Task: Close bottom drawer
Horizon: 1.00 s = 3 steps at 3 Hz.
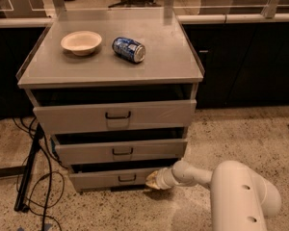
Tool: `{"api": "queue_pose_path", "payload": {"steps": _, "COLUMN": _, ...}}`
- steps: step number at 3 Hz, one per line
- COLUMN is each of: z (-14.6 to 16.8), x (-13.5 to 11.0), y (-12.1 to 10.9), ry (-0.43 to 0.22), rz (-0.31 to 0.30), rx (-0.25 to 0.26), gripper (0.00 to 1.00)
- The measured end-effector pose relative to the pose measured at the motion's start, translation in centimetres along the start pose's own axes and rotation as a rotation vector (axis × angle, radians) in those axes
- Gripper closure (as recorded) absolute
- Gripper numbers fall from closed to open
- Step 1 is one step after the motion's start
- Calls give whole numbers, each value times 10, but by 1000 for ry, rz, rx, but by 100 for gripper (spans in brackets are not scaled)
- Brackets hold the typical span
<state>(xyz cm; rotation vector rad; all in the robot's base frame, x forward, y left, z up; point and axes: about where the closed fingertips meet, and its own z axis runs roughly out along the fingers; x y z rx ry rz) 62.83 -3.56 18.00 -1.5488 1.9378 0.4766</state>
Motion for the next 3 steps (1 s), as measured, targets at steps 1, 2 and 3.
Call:
{"api": "queue_pose_path", "payload": {"steps": 1, "z": 0, "x": 0, "y": 0, "ry": 0, "rz": 0, "rx": 0, "gripper": 18}}
{"api": "queue_pose_path", "payload": {"steps": 2, "z": 0, "x": 0, "y": 0, "ry": 0, "rz": 0, "rx": 0, "gripper": 0}}
{"api": "queue_pose_path", "payload": {"steps": 3, "z": 0, "x": 0, "y": 0, "ry": 0, "rz": 0, "rx": 0, "gripper": 0}}
